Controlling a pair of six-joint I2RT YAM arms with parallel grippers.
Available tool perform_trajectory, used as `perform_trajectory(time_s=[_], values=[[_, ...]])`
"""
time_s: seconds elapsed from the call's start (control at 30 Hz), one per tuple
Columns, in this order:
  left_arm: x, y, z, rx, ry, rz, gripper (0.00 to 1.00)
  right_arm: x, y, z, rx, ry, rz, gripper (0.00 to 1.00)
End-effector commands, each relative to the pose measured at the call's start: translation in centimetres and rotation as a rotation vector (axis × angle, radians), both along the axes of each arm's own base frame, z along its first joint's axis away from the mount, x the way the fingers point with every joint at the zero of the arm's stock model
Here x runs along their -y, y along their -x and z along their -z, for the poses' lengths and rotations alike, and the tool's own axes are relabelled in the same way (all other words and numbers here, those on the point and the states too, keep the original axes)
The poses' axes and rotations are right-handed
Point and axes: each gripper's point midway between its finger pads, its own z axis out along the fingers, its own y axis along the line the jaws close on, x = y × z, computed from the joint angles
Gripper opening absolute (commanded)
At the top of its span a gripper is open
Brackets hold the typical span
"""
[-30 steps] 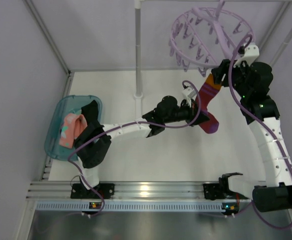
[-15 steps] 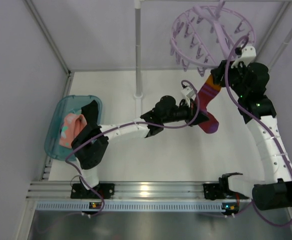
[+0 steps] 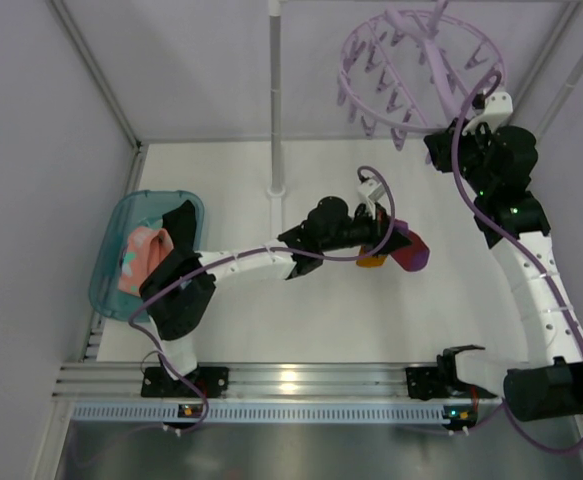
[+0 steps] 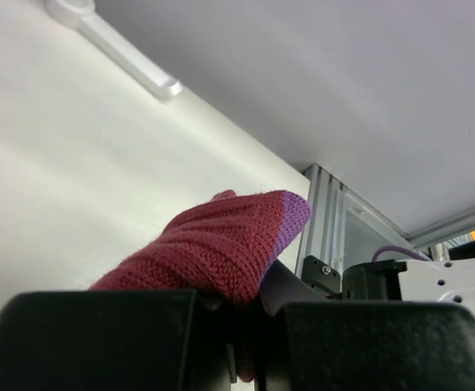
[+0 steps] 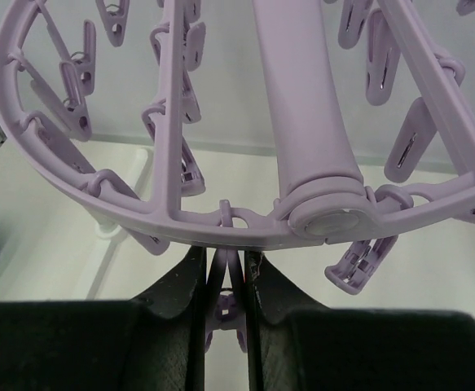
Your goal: Remove the socks clipped to the hanger
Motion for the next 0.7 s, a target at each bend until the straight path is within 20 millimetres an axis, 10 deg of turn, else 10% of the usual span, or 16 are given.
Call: perform_trajectory(time_s=[0.0, 0.23, 0.33, 0.67], values=[[-1.3, -0.9, -1.8, 0.027, 0.048, -0.067, 0.00, -0.5, 0.5, -3.5, 0.110, -0.026, -0.013, 0.00], [-4.9, -3.4, -1.7, 0.037, -0.059, -0.227, 0.00, 0.0, 0.3, -2.8, 0.082, -0.013, 0.016, 0.01], [-8.4, -5.9, -1.4, 0.025, -0.158, -0.357, 0.00, -0.1, 0.4, -2.4, 0.047, -0.010, 0.013, 0.48], [-22.3, -9.4, -1.3, -0.047, -0.226, -0.655, 0.00, 0.9, 1.3, -2.0, -0.007, -0.035, 0.075, 0.97]])
